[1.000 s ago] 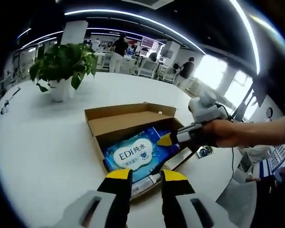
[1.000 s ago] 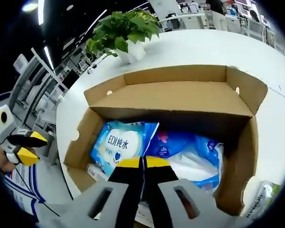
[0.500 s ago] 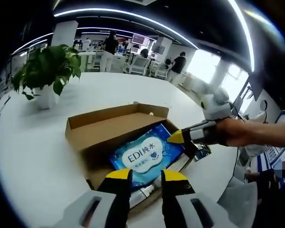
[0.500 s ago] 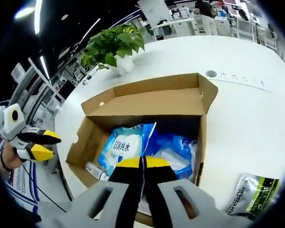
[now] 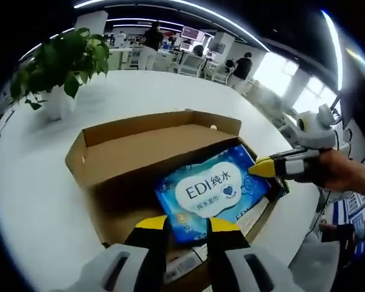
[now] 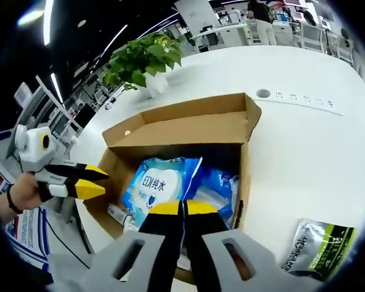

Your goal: Operate the shoe box by opening the lid, removing the specified soft item, and placing it in the target area until the item is outside and the box remains undamaged.

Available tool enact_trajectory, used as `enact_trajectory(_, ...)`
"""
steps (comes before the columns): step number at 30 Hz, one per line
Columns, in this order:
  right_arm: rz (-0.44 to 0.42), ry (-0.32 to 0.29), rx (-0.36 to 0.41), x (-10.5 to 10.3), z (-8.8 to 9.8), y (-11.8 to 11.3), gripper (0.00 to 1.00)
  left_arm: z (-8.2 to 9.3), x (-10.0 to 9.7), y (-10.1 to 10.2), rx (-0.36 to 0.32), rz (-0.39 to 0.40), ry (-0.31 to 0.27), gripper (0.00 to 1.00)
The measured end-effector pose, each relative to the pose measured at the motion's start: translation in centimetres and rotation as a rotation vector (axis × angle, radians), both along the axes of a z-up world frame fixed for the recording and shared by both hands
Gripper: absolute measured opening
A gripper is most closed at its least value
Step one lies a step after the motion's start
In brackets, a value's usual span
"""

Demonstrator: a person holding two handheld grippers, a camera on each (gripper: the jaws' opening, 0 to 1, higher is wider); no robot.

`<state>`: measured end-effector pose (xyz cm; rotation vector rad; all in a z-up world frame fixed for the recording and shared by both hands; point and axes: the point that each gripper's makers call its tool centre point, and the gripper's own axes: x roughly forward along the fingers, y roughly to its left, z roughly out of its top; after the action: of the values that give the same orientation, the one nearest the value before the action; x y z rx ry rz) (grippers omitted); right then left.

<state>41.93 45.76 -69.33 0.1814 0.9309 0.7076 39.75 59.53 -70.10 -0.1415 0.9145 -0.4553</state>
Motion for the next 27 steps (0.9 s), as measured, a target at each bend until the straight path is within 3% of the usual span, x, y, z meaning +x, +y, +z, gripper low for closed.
enact_trajectory(7, -0.009, 0.006, 0.002, -0.3, -0.1, -0.8, 0.00, -2.9, -0.1, -1.0, 0.019, 0.023, 0.113, 0.24)
enact_trajectory(12, -0.011, 0.011, 0.006, -0.2, -0.4, -0.9, 0.00, -3.7, -0.1, -1.5, 0.009, 0.021, 0.135, 0.24)
enact_trajectory(17, -0.007, 0.011, 0.016, -0.1, -0.5, -0.9, 0.00, -4.5, -0.8, -2.1, -0.056, 0.039, 0.184, 0.23)
enact_trajectory(19, -0.005, 0.010, 0.017, -0.1, -0.5, -0.9, 0.00, -4.4, -0.8, -2.7, -0.121, 0.060, 0.195, 0.18)
enact_trajectory(27, 0.003, -0.001, 0.011, 0.2, -0.8, -0.9, 0.00, -4.1, -0.3, -2.5, -0.101, 0.049, 0.164, 0.04)
